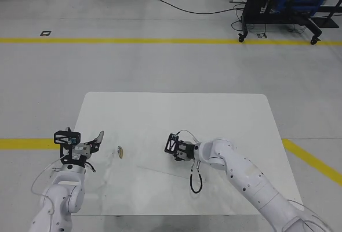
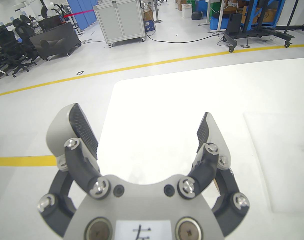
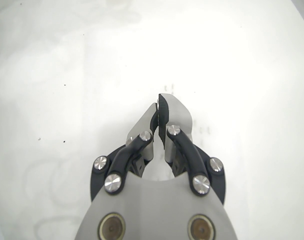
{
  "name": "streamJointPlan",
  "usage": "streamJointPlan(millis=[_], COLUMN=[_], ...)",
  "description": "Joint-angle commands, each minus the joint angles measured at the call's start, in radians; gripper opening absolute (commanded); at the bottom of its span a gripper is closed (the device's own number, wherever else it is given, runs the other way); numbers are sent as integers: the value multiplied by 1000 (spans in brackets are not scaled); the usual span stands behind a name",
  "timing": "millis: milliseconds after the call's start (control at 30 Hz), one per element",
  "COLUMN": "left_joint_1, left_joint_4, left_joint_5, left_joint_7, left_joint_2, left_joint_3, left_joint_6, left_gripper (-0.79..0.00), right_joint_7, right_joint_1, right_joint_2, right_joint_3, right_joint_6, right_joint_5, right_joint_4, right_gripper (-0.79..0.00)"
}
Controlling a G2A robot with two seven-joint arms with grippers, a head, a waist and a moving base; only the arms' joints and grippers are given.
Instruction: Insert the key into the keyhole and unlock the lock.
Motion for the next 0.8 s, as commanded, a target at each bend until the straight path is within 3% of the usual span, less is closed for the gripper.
streamJointPlan(millis=[0, 200, 367, 700, 767], left_joint_1=[0, 0, 0, 0, 0], left_joint_4=[0, 0, 0, 0, 0], left_joint_5=[0, 0, 0, 0, 0], left_joint_7=[0, 0, 0, 0, 0], left_joint_2=[0, 0, 0, 0, 0], left_joint_3=[0, 0, 0, 0, 0], left_joint_6=[0, 0, 0, 0, 0], left_gripper=[0, 0, 0, 0, 0], right_joint_7=[-14, -51, -204, -204, -270], right_joint_1=[-14, -73, -132, -132, -144], right_joint_2=[6, 28, 46, 46, 44], right_joint_3=[13, 62, 110, 110, 118], right_joint_6=[-3, -11, -87, -87, -117], right_joint_5=[-17, -51, -14, -14, 70], right_joint_4=[-25, -103, -115, -115, -137], right_gripper=[-785, -785, -785, -785, -785])
